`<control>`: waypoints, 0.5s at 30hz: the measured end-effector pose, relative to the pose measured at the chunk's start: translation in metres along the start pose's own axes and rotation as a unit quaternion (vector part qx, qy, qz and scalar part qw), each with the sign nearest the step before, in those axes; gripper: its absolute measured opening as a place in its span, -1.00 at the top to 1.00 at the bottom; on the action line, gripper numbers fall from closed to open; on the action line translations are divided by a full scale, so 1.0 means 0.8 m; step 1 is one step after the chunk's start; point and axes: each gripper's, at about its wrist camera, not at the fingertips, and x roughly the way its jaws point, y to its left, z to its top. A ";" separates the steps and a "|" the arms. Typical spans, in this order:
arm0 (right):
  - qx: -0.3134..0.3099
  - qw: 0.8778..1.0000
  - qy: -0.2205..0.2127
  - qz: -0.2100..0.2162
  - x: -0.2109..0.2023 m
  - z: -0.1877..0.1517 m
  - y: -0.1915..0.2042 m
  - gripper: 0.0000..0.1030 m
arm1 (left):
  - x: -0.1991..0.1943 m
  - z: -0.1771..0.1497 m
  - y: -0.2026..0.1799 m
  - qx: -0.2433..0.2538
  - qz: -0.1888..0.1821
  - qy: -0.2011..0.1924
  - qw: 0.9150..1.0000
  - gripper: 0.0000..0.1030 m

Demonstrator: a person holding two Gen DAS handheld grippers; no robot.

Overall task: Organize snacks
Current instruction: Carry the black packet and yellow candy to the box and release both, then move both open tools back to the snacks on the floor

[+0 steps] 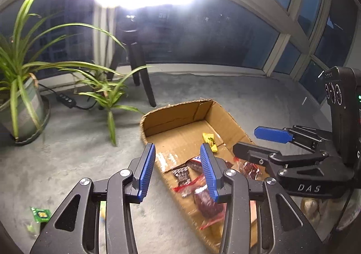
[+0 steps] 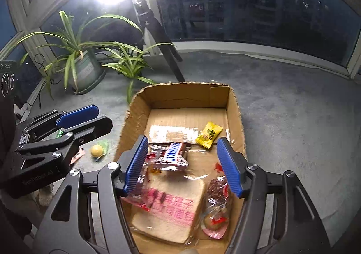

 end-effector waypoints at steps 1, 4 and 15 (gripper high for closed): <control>0.000 1.000 -0.002 0.002 -0.004 -0.001 0.006 -0.28 | -0.005 -0.001 0.003 -0.001 0.000 -0.002 1.000 0.23; 0.001 1.000 -0.011 0.010 -0.017 -0.004 0.021 -0.28 | -0.026 -0.006 0.018 -0.007 0.000 -0.006 1.000 0.23; -0.025 0.998 -0.017 0.060 -0.044 -0.023 0.115 -0.46 | -0.110 -0.050 0.107 -0.041 0.042 -0.024 0.998 0.23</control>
